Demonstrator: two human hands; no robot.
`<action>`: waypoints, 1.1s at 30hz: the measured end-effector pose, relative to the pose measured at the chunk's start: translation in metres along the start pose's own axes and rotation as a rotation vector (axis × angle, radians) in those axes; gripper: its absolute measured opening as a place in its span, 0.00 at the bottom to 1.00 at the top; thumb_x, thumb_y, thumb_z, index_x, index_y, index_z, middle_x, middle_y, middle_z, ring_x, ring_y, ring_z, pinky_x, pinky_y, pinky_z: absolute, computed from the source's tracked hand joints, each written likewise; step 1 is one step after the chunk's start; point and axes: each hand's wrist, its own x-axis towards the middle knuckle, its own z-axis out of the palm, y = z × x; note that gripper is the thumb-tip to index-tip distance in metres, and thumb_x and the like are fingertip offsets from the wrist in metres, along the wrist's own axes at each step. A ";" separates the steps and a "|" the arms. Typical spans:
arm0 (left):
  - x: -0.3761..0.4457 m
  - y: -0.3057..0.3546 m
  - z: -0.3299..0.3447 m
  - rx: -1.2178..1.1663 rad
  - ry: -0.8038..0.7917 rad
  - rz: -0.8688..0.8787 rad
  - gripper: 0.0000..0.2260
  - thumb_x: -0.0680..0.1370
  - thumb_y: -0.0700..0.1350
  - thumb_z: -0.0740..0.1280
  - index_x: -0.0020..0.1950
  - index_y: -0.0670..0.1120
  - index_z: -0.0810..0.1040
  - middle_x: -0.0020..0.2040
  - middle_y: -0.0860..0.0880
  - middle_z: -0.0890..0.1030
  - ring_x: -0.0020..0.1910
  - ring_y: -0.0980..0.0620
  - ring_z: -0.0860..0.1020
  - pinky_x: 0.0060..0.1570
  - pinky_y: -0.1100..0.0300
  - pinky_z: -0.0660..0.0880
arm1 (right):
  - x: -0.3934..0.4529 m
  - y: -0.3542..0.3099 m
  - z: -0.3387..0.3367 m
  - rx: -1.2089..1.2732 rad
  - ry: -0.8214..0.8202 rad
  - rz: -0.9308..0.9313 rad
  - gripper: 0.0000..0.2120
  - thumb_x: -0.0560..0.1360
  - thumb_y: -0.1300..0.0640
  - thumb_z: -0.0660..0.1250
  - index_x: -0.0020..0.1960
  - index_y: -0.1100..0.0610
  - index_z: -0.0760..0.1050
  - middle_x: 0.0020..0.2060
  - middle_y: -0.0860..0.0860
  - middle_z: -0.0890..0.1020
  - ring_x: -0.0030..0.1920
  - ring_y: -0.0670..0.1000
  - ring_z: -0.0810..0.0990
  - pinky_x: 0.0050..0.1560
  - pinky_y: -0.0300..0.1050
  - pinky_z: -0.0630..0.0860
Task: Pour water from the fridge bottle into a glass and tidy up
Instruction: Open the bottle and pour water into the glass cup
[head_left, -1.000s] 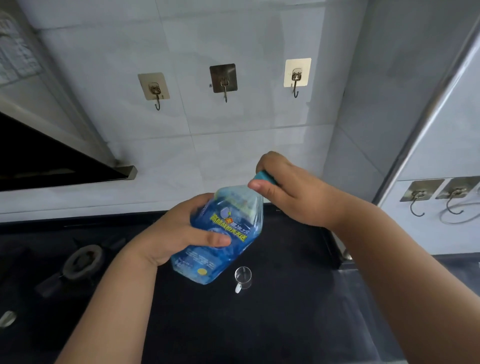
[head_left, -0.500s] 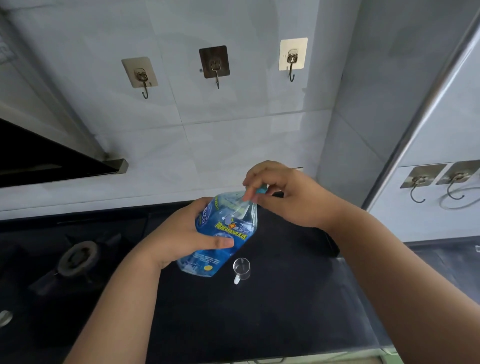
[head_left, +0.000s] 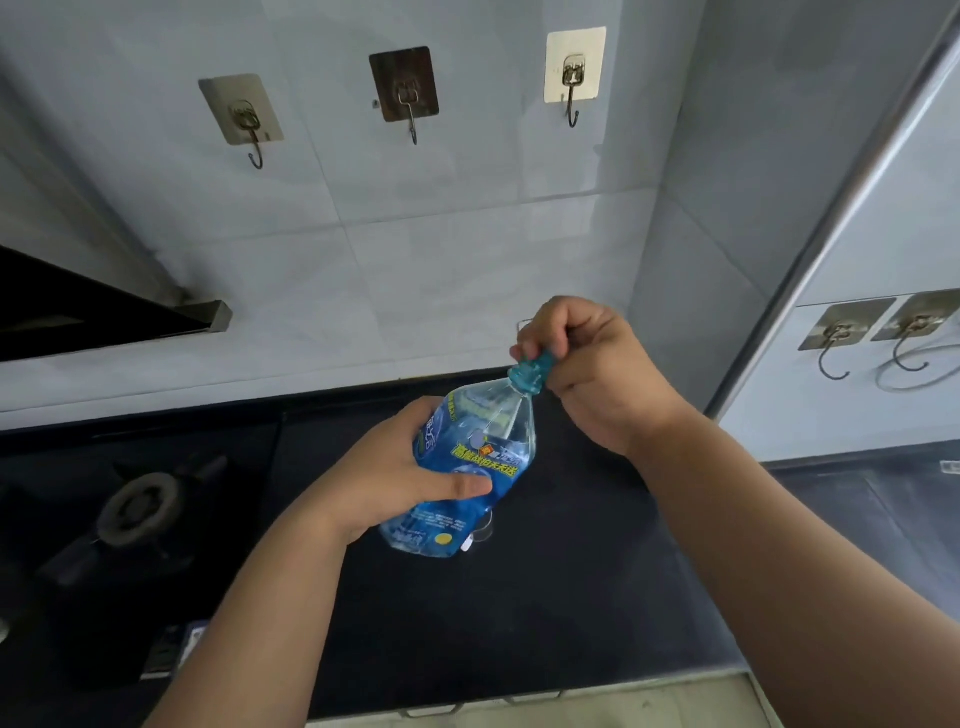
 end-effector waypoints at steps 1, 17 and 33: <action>0.000 -0.001 0.004 -0.015 0.009 -0.005 0.34 0.64 0.51 0.86 0.66 0.60 0.75 0.58 0.59 0.86 0.57 0.56 0.85 0.61 0.47 0.82 | 0.001 0.004 -0.004 0.124 0.070 0.024 0.24 0.56 0.81 0.49 0.28 0.53 0.70 0.32 0.52 0.74 0.39 0.49 0.76 0.48 0.43 0.77; 0.034 -0.071 0.110 0.074 0.138 -0.027 0.28 0.65 0.46 0.84 0.58 0.63 0.75 0.56 0.62 0.82 0.54 0.65 0.81 0.55 0.66 0.78 | -0.068 0.219 -0.121 0.379 0.967 0.858 0.13 0.79 0.79 0.58 0.51 0.62 0.71 0.46 0.58 0.75 0.44 0.54 0.77 0.58 0.53 0.80; 0.065 -0.126 0.183 -0.130 0.076 -0.245 0.32 0.69 0.38 0.81 0.64 0.61 0.72 0.59 0.60 0.81 0.53 0.65 0.81 0.54 0.64 0.80 | -0.102 0.265 -0.157 -0.222 0.758 0.830 0.22 0.76 0.74 0.53 0.58 0.55 0.77 0.52 0.55 0.79 0.42 0.50 0.76 0.32 0.39 0.74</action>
